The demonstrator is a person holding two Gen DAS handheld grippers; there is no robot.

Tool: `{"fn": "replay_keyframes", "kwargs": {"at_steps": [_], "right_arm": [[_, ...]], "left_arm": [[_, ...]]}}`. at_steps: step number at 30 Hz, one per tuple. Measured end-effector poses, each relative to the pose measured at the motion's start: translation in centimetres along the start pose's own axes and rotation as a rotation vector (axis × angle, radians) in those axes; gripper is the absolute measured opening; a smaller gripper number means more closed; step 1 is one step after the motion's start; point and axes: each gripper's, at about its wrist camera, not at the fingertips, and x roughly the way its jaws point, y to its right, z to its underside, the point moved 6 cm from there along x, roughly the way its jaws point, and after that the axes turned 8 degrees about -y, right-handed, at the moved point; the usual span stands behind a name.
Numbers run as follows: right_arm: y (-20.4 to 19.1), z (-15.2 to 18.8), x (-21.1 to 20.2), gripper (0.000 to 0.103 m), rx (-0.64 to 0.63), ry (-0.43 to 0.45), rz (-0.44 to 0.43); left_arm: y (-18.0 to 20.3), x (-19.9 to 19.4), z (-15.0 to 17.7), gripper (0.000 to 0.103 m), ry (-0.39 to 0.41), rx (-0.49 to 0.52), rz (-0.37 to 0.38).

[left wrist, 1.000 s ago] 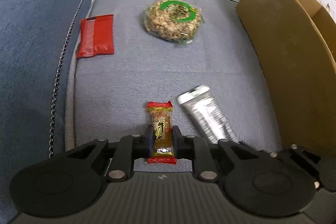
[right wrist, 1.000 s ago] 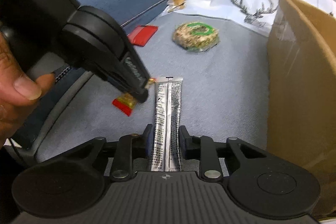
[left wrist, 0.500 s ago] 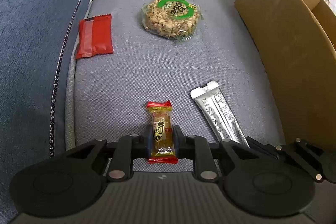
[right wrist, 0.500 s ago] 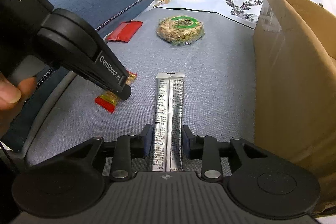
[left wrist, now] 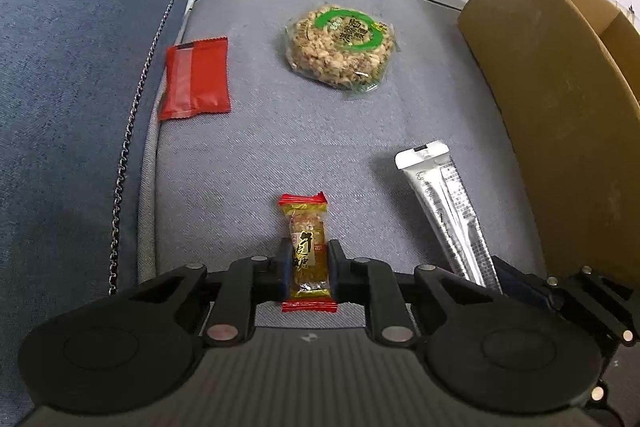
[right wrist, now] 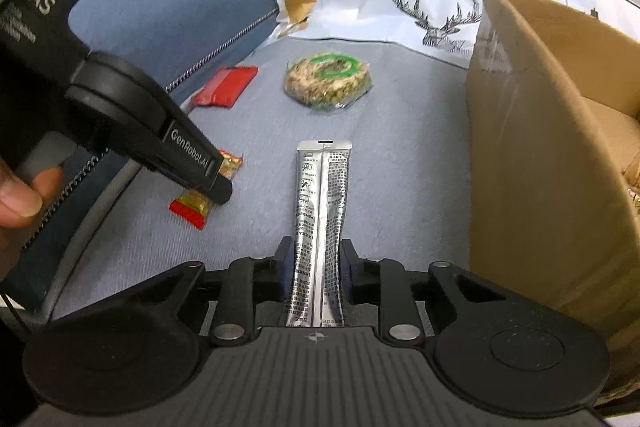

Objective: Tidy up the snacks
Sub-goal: 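Lift the silver stick with right tool while left tool lifts the yellow candy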

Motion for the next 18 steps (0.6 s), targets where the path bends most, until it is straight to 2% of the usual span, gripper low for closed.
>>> {"fn": "replay_keyframes", "kwargs": {"at_steps": [5, 12, 18], "right_arm": [[-0.1, -0.3, -0.9, 0.024, -0.011, 0.047, 0.004], [-0.4, -0.9, -3.8, 0.024, -0.026, 0.165, 0.015], [-0.6, -1.9, -7.3, 0.023, -0.024, 0.268, 0.015]], "left_arm": [[-0.2, -1.1, -0.3, 0.018, 0.051, -0.020, -0.008], [0.2, -6.0, -0.4, 0.018, 0.267, -0.064, -0.021], [1.3, -9.1, -0.1, 0.018, 0.369, -0.064, -0.016]]}}
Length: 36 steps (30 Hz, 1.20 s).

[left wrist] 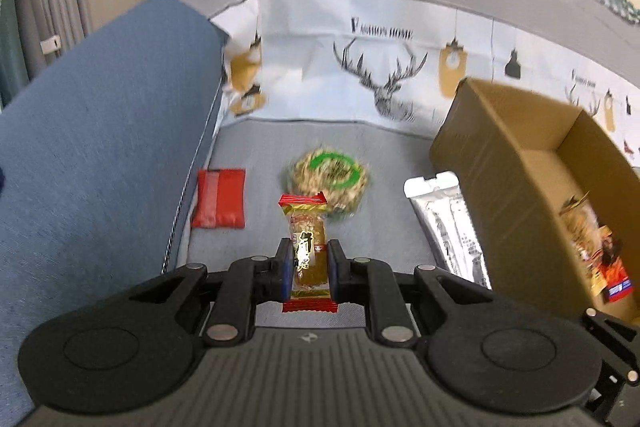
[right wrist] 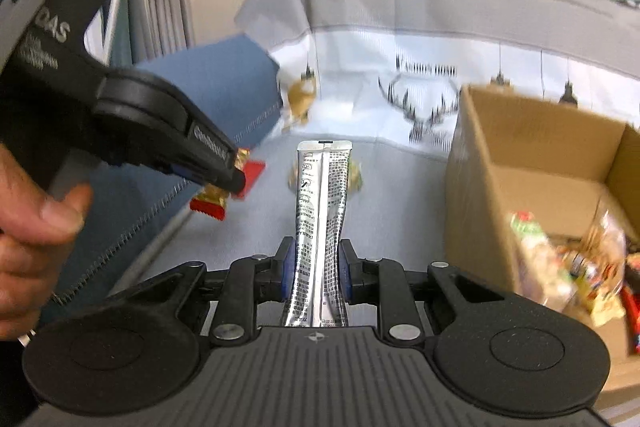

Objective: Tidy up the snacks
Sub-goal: 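Lift the silver stick with right tool while left tool lifts the yellow candy, then open both tools over the box to drop the silver stick and yellow candy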

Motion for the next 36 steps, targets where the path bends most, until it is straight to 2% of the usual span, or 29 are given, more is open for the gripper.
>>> {"fn": "replay_keyframes", "kwargs": {"at_steps": [14, 25, 29, 33, 36], "right_arm": [[1.2, -3.5, -4.7, 0.024, -0.014, 0.147, 0.036], [7.9, -9.3, -11.8, 0.023, 0.095, 0.319, 0.093], [11.2, -10.8, -14.2, 0.023, 0.123, 0.368, 0.123], [14.8, -11.5, -15.6, 0.023, 0.105, 0.399, 0.191], [17.5, -10.6, -15.3, 0.023, 0.107, 0.399, 0.264]], "left_arm": [[0.9, -2.9, -1.6, 0.018, 0.073, -0.031, 0.008], [2.6, -4.0, -2.7, 0.019, 0.141, -0.085, 0.070], [5.3, -5.0, -3.3, 0.019, 0.225, 0.025, 0.002], [8.7, -5.6, -3.3, 0.019, 0.260, 0.104, 0.064], [10.8, -5.6, -3.2, 0.019, 0.279, 0.134, 0.098]]}}
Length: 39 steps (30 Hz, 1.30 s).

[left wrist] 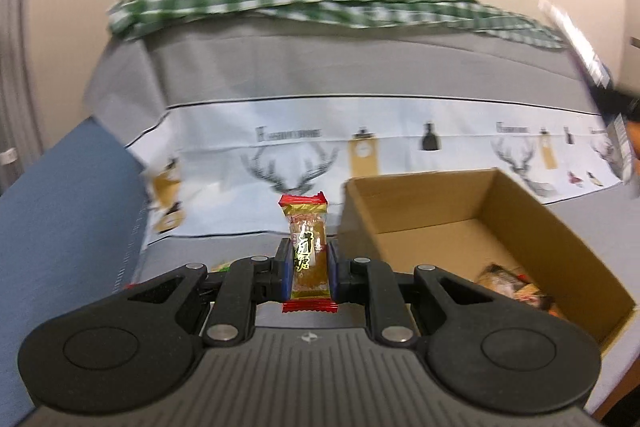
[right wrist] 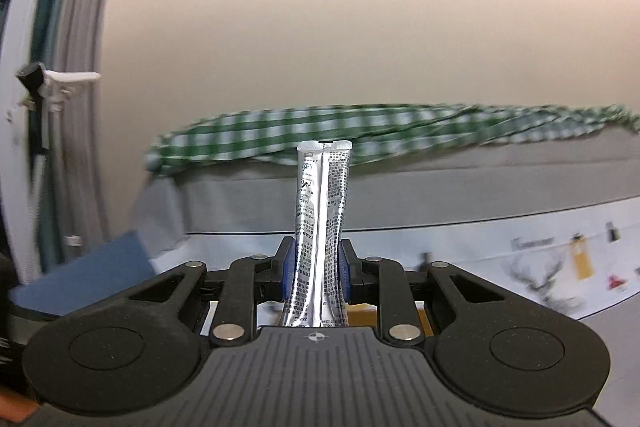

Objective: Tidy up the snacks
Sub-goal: 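Open both tools over the box to drop the silver stick and yellow candy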

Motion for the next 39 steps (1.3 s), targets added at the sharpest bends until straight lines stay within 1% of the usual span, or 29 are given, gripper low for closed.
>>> {"fn": "replay_keyframes", "kwargs": {"at_steps": [2, 4, 6, 10, 14, 18, 21, 23, 28, 35, 39], "right_arm": [[1.8, 1.3, 0.5, 0.023, 0.037, -0.029, 0.032], [3.2, 2.8, 1.4, 0.023, 0.074, -0.086, 0.042], [4.0, 3.8, 2.0, 0.023, 0.076, -0.121, 0.052], [4.4, 4.2, 2.4, 0.023, 0.060, -0.120, 0.045], [5.0, 4.7, 2.8, 0.023, 0.042, -0.137, 0.049], [5.9, 5.0, 2.6, 0.023, 0.025, -0.139, 0.070], [6.6, 5.3, 2.8, 0.023, 0.022, -0.147, 0.090], [7.1, 5.4, 2.9, 0.023, 0.028, -0.152, 0.100], [7.5, 5.7, 3.2, 0.023, 0.033, -0.167, 0.110], [7.2, 5.8, 3.6, 0.023, 0.024, -0.173, 0.108], [6.8, 6.0, 3.9, 0.024, 0.015, -0.176, 0.114]], "left_arm": [[1.3, 0.2, -0.1, 0.019, 0.013, 0.010, 0.023], [2.7, 0.3, -0.3, 0.019, 0.028, 0.022, 0.049], [4.0, 0.6, -0.7, 0.019, 0.045, 0.031, 0.075], [6.5, 0.8, -1.6, 0.019, 0.087, 0.037, 0.122], [9.1, 1.4, -2.1, 0.018, 0.100, 0.035, 0.173], [12.1, 2.3, -2.3, 0.018, 0.098, 0.082, 0.211], [13.8, 2.9, -2.7, 0.018, 0.112, 0.111, 0.229], [14.1, 3.3, -2.9, 0.018, 0.114, 0.106, 0.241], [13.9, 4.7, -3.5, 0.018, 0.091, 0.047, 0.250], [12.8, 6.3, -4.4, 0.018, 0.069, -0.011, 0.220], [12.2, 6.5, -4.7, 0.019, 0.061, -0.040, 0.219]]}}
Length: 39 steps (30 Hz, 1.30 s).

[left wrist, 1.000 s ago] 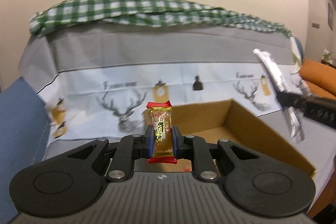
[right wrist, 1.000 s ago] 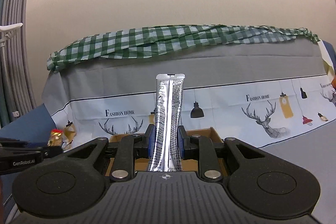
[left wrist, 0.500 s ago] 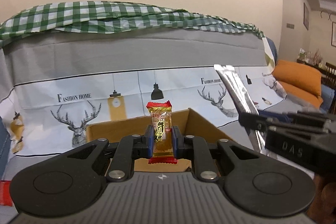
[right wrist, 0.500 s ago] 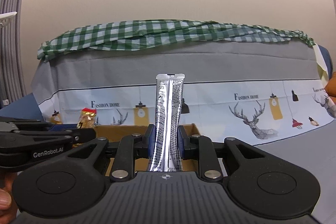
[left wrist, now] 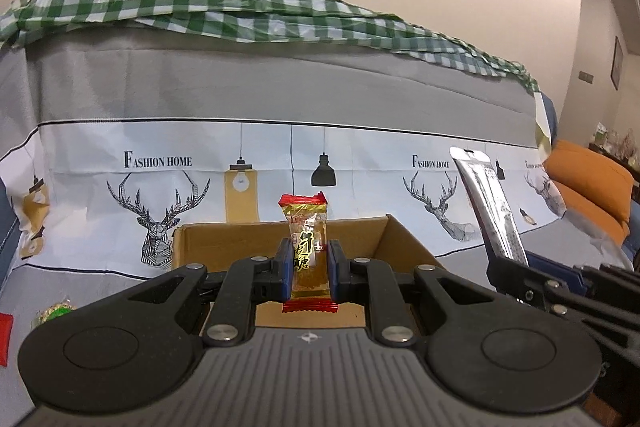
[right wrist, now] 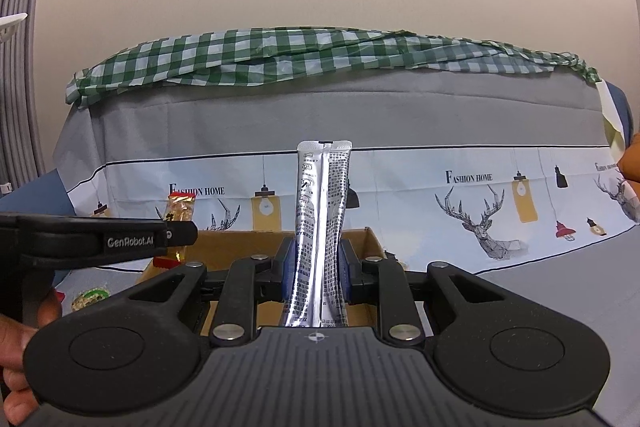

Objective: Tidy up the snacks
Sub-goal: 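Open both tools over the box to drop the silver stick and yellow candy, then move both tools back toward the red pack and nut cake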

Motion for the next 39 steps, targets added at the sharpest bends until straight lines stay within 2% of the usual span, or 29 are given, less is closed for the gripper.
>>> {"fn": "replay_keyframes", "kwargs": {"at_steps": [2, 3, 4, 5, 6, 7, 14, 20, 24, 30, 34, 36, 39], "right_arm": [[0.0, 0.1, 0.1, 0.027, 0.000, 0.001, 0.035], [0.2, 0.1, 0.1, 0.031, 0.002, 0.005, 0.062], [0.3, 0.2, 0.2, 0.037, 0.005, 0.005, 0.091], [0.4, 0.3, 0.3, 0.053, 0.012, 0.003, 0.107], [0.6, 0.4, 0.4, 0.063, 0.025, -0.004, 0.113], [0.7, 0.4, 0.5, 0.065, 0.039, -0.011, 0.112], [0.2, 0.8, 1.0, 0.068, 0.039, -0.028, 0.112], [-1.0, 1.0, 1.6, 0.068, 0.029, -0.044, 0.101], [-2.2, 1.2, 1.5, 0.068, 0.040, -0.047, 0.084], [-4.6, 1.4, 1.2, 0.068, 0.092, -0.048, 0.034], [-7.5, 1.8, 0.6, 0.066, 0.087, -0.042, -0.022], [-9.0, 1.9, 0.4, 0.062, 0.077, -0.042, -0.057], [-11.2, 2.2, -0.1, 0.053, 0.065, -0.044, -0.124]], "left_arm": [[-0.1, 0.1, 0.0, 0.021, -0.016, -0.018, 0.021], [-0.1, 0.5, 0.2, 0.036, -0.047, -0.026, 0.050], [-0.1, 0.6, 0.3, 0.045, -0.066, -0.035, 0.063], [-0.3, 0.6, 0.4, 0.052, -0.066, -0.045, 0.059], [-0.5, 0.4, 0.3, 0.052, -0.058, -0.044, 0.047], [-0.6, 0.2, 0.2, 0.052, -0.053, -0.038, 0.041], [-2.4, -0.4, 0.0, 0.050, -0.050, -0.061, 0.028], [-4.2, -1.7, -0.1, 0.036, -0.033, -0.034, 0.008], [-6.9, -3.4, 0.3, 0.024, -0.025, -0.034, -0.035], [-10.9, -6.5, 2.2, 0.022, -0.028, -0.032, -0.132], [-13.7, -8.4, 4.9, 0.022, -0.045, -0.003, -0.180], [-15.0, -9.2, 6.3, 0.022, -0.097, 0.018, -0.222], [-17.3, -11.5, 6.4, 0.022, -0.060, -0.027, -0.227]]}}
